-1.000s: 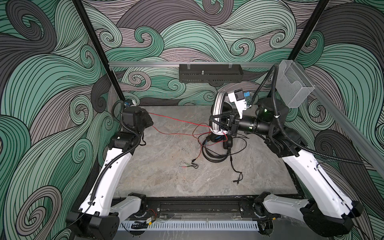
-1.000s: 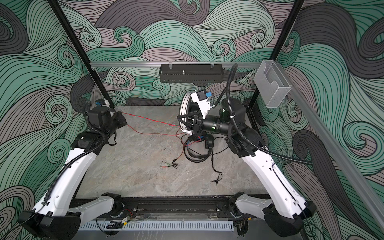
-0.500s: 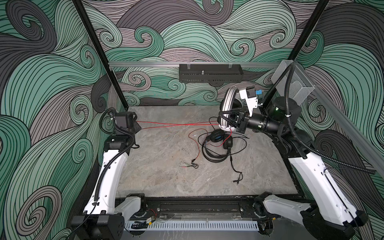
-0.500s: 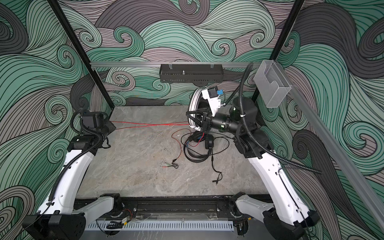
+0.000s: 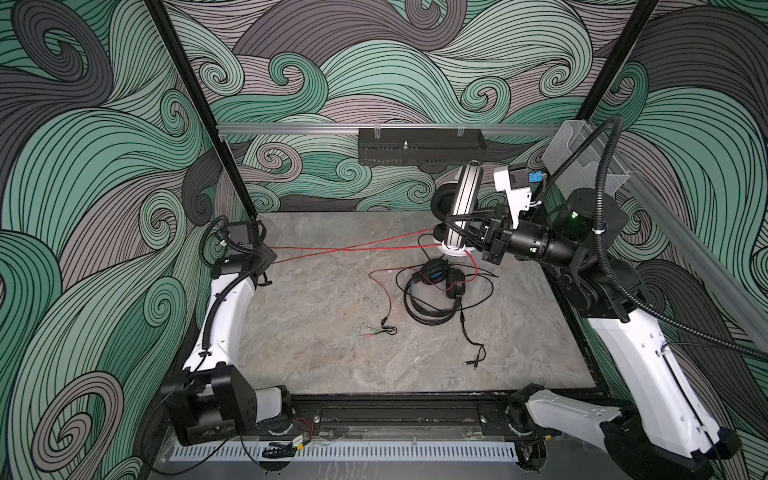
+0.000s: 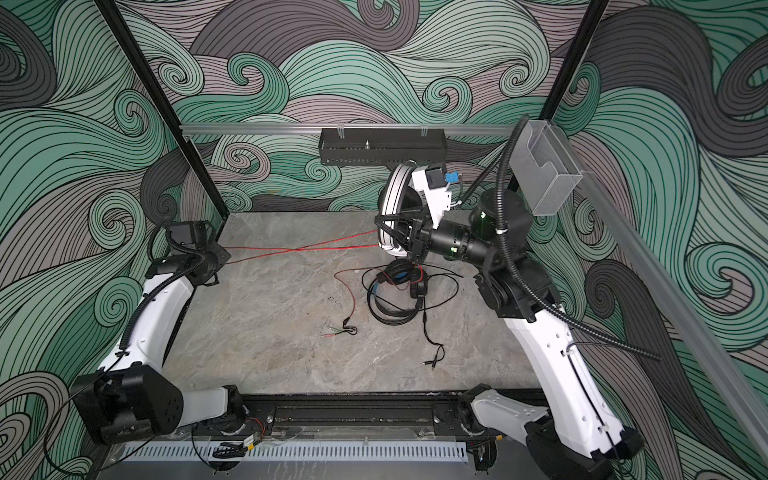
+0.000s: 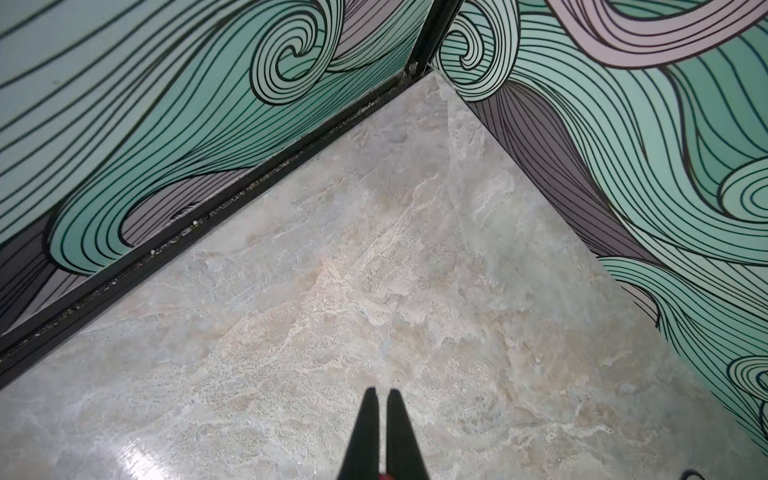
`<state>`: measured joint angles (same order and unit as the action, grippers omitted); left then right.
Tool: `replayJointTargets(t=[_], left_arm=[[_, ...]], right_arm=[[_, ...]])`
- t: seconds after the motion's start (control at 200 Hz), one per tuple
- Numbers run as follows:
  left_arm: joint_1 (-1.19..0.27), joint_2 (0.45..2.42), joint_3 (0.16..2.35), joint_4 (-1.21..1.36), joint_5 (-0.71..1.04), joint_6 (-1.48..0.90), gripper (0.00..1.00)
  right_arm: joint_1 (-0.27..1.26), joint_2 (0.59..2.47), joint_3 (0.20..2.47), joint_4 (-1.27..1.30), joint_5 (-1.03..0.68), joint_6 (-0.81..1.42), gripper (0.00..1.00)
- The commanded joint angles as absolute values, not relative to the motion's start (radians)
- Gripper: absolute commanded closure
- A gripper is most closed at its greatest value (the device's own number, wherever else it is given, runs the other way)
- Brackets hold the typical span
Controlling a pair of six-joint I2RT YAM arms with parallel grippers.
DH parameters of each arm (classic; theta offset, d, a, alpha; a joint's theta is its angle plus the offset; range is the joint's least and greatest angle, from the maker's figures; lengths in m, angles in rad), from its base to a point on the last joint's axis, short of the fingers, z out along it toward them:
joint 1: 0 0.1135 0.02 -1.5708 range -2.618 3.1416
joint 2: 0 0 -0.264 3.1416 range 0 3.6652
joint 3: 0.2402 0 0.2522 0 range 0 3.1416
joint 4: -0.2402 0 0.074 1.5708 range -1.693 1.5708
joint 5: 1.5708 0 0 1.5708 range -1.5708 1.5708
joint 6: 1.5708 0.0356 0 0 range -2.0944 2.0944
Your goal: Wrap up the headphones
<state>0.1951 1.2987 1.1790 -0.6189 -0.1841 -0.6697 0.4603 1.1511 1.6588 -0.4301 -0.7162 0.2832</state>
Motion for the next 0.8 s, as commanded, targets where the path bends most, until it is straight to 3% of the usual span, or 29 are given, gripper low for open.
replayJointTargets(t=[0.0,0.24,0.365,0.445,0.51,0.565,0.73,0.796], left_arm=[[0.267,1.297,1.149,-0.621,-0.104,-0.708,1.00],[0.353,1.363,1.069,-0.577,0.101,-0.721,1.00],[0.241,1.390,1.147,-0.617,0.186,-0.615,0.44],[0.134,1.345,1.153,-0.612,0.189,-0.527,0.24],[0.070,1.281,1.121,-0.584,0.208,-0.478,0.14],[0.020,1.220,1.083,-0.550,0.241,-0.438,0.10],[-0.126,1.050,0.975,-0.474,0.483,-0.281,0.11],[-0.217,0.975,0.961,-0.454,0.448,-0.257,0.13]], right_arm=[[0.443,1.139,1.708,-0.331,-0.695,0.264,1.00],[0.434,1.154,1.720,-0.300,-0.695,0.293,1.00],[0.434,1.168,1.691,-0.303,-0.685,0.311,1.00],[0.434,1.184,1.694,-0.334,-0.667,0.315,1.00],[0.434,1.189,1.692,-0.354,-0.651,0.307,1.00],[0.434,1.189,1.686,-0.354,-0.633,0.305,1.00],[0.434,1.206,1.696,-0.403,-0.624,0.293,1.00],[0.434,1.210,1.695,-0.400,-0.625,0.296,1.00]])
